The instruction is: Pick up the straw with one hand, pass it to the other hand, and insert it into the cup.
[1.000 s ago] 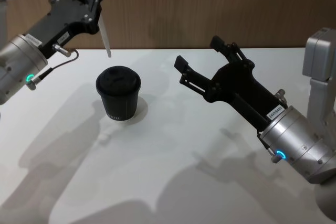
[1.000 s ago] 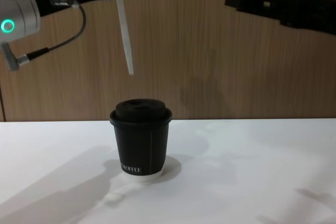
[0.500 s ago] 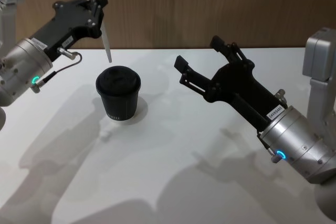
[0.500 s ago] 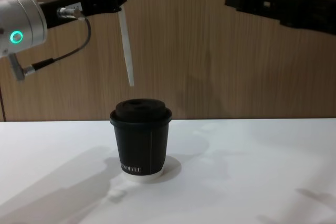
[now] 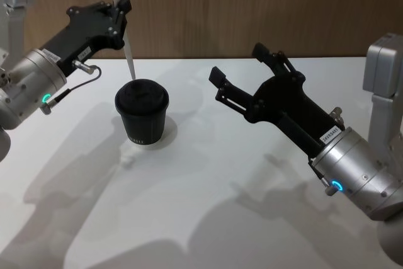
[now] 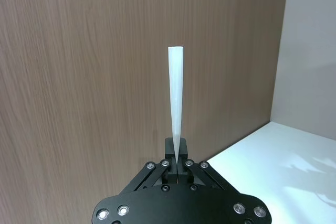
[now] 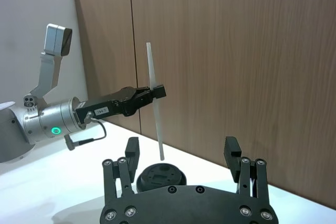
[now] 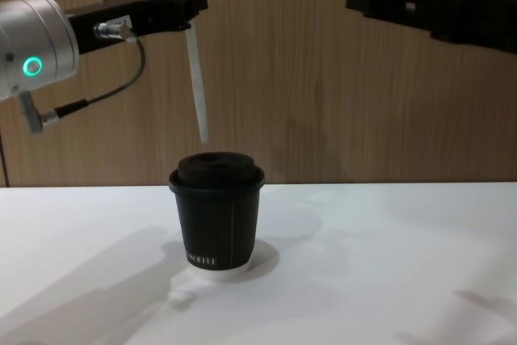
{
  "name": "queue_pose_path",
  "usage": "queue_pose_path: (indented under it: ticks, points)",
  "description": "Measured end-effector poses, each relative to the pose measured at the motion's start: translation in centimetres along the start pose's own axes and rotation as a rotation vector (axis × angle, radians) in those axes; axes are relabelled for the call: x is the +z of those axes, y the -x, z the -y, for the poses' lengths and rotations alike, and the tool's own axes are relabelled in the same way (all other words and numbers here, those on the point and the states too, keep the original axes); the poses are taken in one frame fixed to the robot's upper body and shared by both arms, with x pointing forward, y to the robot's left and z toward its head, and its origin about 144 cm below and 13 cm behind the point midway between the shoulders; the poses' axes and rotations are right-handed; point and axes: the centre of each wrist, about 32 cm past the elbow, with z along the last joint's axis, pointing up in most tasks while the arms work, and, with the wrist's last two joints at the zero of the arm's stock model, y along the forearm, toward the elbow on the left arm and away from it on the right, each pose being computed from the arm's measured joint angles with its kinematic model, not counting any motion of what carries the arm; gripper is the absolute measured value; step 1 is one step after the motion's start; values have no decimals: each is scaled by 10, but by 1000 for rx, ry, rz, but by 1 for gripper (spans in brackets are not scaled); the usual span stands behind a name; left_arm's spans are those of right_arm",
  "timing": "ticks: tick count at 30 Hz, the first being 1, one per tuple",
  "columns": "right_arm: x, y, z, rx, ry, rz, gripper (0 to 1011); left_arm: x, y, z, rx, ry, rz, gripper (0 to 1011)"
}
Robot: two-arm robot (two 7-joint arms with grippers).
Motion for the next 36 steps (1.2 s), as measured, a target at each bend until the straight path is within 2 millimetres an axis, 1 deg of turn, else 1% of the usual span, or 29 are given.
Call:
queue_pose_path:
  ticks: [36]
  points:
    - [0,0,0,0,0,0,1001,-8,0,1,10,-49,-22,1]
